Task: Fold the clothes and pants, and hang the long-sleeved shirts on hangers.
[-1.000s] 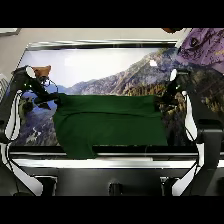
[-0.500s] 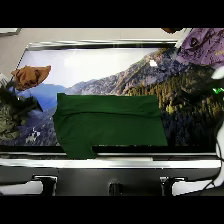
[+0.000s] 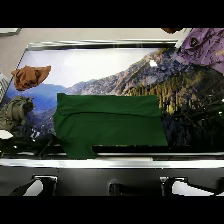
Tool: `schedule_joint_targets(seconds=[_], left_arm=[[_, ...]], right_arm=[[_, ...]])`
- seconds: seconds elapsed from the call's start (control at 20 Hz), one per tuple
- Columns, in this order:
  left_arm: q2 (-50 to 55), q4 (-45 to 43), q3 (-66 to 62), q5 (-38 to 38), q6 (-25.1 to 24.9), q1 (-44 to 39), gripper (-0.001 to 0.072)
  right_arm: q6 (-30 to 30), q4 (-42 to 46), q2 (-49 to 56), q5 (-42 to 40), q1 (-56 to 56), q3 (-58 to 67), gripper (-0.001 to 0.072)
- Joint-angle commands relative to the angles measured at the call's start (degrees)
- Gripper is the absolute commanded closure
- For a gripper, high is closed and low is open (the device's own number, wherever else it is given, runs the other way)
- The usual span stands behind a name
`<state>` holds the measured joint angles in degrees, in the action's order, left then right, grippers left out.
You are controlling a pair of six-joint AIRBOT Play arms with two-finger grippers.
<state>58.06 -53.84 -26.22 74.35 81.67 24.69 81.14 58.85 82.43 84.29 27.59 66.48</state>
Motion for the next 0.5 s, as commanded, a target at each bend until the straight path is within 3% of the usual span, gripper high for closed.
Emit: schedule_joint_targets(seconds=[0.0, 0.2, 0.25, 0.4, 0.45], left_arm=[[-1.6, 4.3, 5.6, -2.4, -2.4, -2.1, 0.0033], [-0.3, 7.4, 5.6, -5.3, -1.7, -7.7, 0.0035], [1.1, 7.4, 5.6, -6.2, -1.0, -9.3, 0.0087], [4.7, 7.8, 5.6, -7.3, -0.7, -12.7, 0.0414], [5.3, 7.8, 5.6, -7.2, -0.7, -13.0, 0.0572]], right_arm=[[-0.4, -1.3, -0.7, -0.6, 0.3, -1.5, 0.0175], [-0.4, -1.4, -0.7, -0.6, 0.3, -1.5, 0.0176], [-0.4, -1.4, -0.7, -0.6, 0.3, -1.5, 0.0176], [-0.4, -0.7, -0.7, -0.7, 0.3, -1.5, 0.0176], [-0.4, 0.5, -0.7, -0.7, 0.3, -1.5, 0.0176]])
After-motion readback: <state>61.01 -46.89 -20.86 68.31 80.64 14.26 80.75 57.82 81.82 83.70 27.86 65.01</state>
